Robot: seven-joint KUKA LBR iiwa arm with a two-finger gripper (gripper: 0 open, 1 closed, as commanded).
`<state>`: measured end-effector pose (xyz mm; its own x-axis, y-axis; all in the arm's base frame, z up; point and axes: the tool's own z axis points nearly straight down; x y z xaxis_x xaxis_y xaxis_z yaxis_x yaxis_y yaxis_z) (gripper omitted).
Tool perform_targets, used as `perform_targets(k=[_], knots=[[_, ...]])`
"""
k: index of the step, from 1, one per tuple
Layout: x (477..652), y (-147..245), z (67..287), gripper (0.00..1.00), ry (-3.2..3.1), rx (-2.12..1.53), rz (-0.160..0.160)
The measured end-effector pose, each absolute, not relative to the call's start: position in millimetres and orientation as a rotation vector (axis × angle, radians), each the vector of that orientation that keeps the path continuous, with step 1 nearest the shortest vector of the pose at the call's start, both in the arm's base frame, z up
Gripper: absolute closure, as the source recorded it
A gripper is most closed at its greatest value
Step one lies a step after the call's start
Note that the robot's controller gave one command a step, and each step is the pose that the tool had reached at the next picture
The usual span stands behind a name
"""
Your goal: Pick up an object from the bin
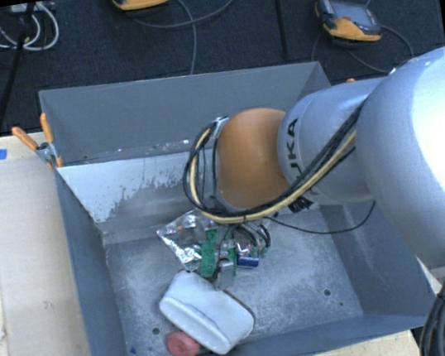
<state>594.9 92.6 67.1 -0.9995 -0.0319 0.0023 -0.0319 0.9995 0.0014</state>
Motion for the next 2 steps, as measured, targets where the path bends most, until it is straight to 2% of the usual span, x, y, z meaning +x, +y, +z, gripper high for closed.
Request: perform_targets(k=[1,2], knots=[[594.9,94.6,69.1,1.0,-3.135,0.05,-0.006],[597.1,94.6,167.3,1.0,-3.149,0.048,-0.002]])
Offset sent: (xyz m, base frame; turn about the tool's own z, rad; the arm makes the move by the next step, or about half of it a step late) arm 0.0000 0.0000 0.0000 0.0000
